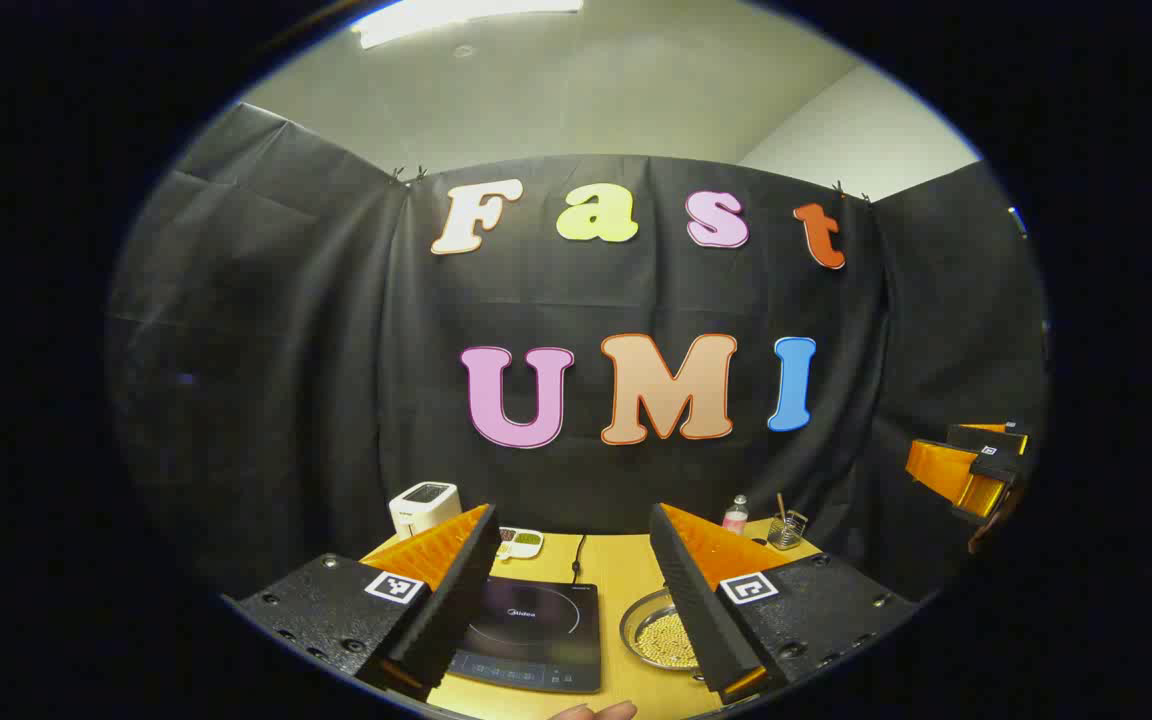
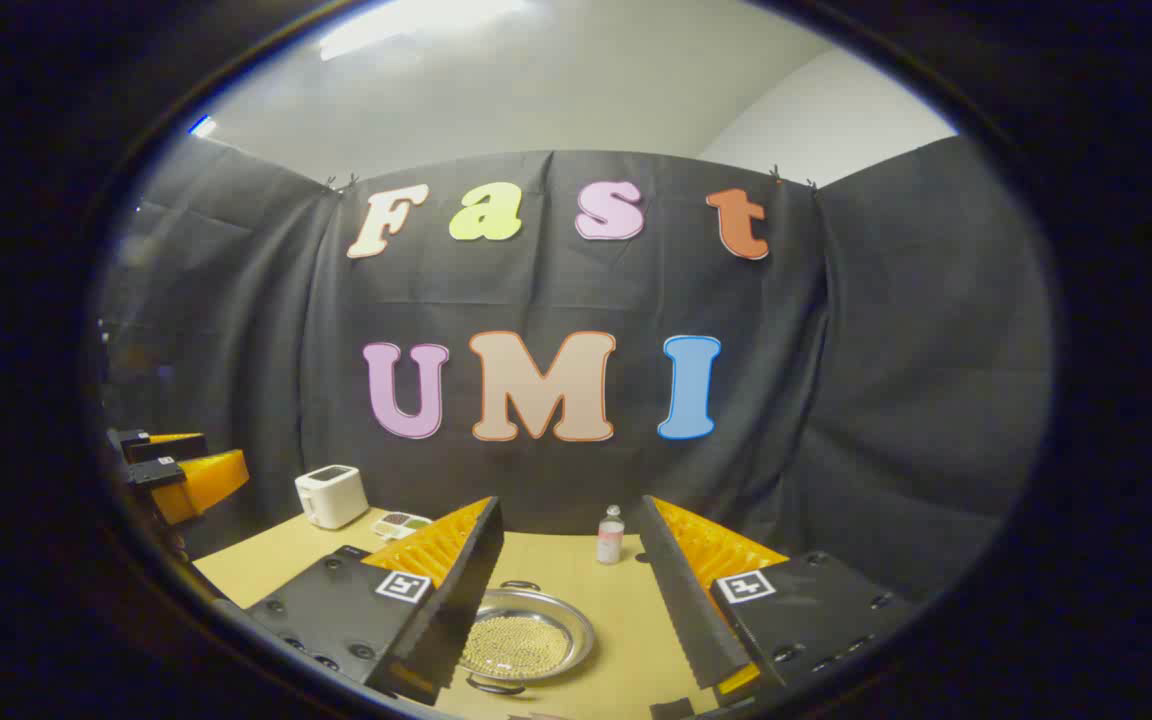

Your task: First push the handle of the pot to place it horizontally, then grasp the pot with both hands and set it on the induction cooktop.

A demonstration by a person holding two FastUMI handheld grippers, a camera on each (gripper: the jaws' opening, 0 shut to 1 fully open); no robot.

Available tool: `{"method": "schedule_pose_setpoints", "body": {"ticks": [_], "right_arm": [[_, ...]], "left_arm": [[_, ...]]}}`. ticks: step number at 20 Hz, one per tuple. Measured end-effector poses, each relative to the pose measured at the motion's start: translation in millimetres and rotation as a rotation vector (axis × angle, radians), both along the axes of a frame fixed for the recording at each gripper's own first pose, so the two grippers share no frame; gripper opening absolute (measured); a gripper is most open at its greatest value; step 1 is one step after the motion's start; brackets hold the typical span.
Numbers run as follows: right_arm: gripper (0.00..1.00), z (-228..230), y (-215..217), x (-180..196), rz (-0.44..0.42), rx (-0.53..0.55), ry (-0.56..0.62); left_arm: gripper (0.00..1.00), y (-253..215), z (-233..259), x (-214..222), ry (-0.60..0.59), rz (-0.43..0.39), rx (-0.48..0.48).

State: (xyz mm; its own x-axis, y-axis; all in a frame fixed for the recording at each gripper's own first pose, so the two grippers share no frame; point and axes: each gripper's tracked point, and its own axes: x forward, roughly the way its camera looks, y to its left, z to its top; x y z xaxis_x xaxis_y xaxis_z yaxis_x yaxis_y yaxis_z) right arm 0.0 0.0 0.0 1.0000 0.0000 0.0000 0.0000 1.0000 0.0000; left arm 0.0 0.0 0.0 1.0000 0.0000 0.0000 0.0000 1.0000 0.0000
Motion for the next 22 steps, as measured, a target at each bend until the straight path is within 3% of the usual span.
{"method": "schedule_pose_setpoints", "body": {"ticks": [1, 7, 13, 21, 22], "right_arm": [[0.89, 1.6, -1.7, 1.6, -0.001, 0.004, -0.003], [0.89, -3.4, -1.7, 4.2, 0.011, -0.008, 0.011], [0.89, -3.9, 3.3, 6.5, 0.017, -0.009, 0.020], [0.89, -16.4, 32.3, 10.2, 0.028, -0.019, 0.062], [0.80, -20.5, 36.9, 11.7, 0.028, -0.018, 0.073]], "left_arm": [[0.96, 0.6, -0.2, 1.1, -0.001, 0.003, 0.004], [0.89, 3.9, -3.8, -1.1, 0.011, 0.018, 0.020], [0.95, 4.5, -1.8, -1.5, 0.008, 0.013, 0.031], [0.92, 18.2, -8.3, -1.6, 0.018, 0.000, 0.029], [0.92, 21.3, -11.1, -2.7, 0.023, -0.003, 0.028]]}}
